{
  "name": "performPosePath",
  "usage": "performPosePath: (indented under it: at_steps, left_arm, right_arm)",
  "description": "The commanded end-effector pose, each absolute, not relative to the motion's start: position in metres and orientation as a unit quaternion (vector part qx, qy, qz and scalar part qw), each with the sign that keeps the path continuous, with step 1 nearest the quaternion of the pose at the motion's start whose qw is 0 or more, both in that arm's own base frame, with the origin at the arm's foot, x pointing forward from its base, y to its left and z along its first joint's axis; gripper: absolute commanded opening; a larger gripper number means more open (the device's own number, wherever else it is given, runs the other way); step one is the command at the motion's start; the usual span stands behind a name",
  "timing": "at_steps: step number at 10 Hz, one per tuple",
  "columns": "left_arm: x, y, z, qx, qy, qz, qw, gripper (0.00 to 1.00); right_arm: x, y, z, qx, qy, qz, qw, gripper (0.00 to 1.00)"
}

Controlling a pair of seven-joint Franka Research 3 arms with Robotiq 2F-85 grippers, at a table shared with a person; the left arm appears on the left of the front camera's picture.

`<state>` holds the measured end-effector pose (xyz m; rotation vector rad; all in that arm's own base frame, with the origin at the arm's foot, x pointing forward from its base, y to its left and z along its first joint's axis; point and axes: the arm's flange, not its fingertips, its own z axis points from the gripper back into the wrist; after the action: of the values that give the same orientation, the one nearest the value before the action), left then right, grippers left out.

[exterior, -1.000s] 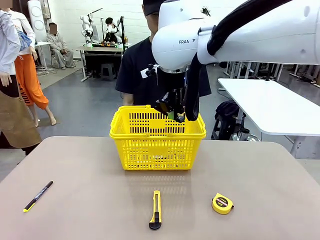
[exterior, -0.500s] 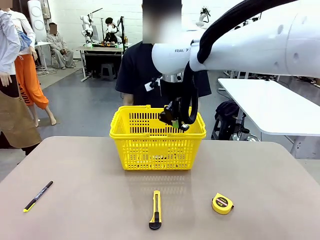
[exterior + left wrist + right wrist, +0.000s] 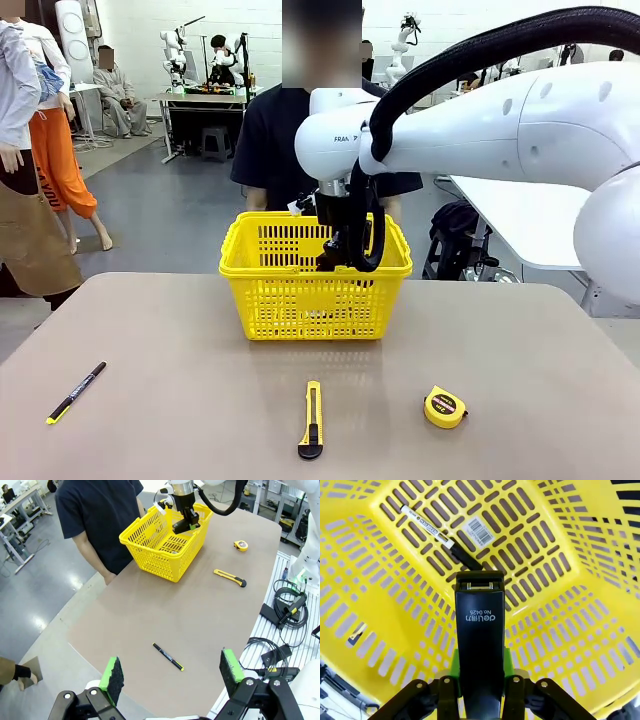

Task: Place the items the person wants into the basket.
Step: Pick up the item the person points to and place it in the Market Basket.

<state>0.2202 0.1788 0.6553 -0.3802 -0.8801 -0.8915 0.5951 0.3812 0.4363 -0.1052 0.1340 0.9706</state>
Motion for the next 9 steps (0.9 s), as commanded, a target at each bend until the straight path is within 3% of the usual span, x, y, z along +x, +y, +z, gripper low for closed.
performPosePath:
  at_steps: [1,2,3,4,5,6,7,8,9]
  left_arm:
    - [0.2202,0.1799,0.6555,-0.18,-0.413,-0.417,0.789,1.0]
    - [0.2202,0.1799,0.6555,-0.18,-0.413,-0.417,0.789,1.0]
    - [0.2202,0.1799,0.6555,-0.18,-0.413,-0.417,0.789,1.0]
    - [0.2202,0.1799,0.6555,-0.18,-0.413,-0.417,0.789,1.0]
    - [0.2202,0.1799,0.6555,-0.18,-0.413,-0.417,0.789,1.0]
    - [0.2202,0.1799,0.6555,-0.18,-0.413,-0.417,0.789,1.0]
    - [0.2202,0.1799,0.6555,-0.18,-0.413,-0.417,0.789,1.0]
    - [0.2202,0.1799,0.6555,-0.18,-0.413,-0.417,0.789,1.0]
    - [0.2202,0.1799,0.6555,-0.18,-0.413,-0.417,0.789,1.0]
  right_arm:
    - [0.6062,0.3886,0.4509,-0.059,0.072,0.475,0.875,0.55]
    - [0.6065,0.3883,0.4509,-0.062,0.07,0.472,0.877,0.55]
    - [0.6067,0.3876,0.4509,-0.062,0.07,0.471,0.877,0.74]
    - [0.6071,0.3874,0.451,-0.061,0.069,0.47,0.878,0.56]
    - [0.6075,0.3876,0.4508,-0.062,0.066,0.47,0.878,0.93]
    - [0.6077,0.3872,0.4506,-0.062,0.065,0.469,0.879,0.75]
    - [0.6075,0.3868,0.451,-0.063,0.061,0.468,0.88,1.0]
    - [0.606,0.3856,0.4531,-0.063,0.057,0.467,0.88,0.94]
    - [0.6047,0.3839,0.4557,-0.062,0.052,0.466,0.881,1.0]
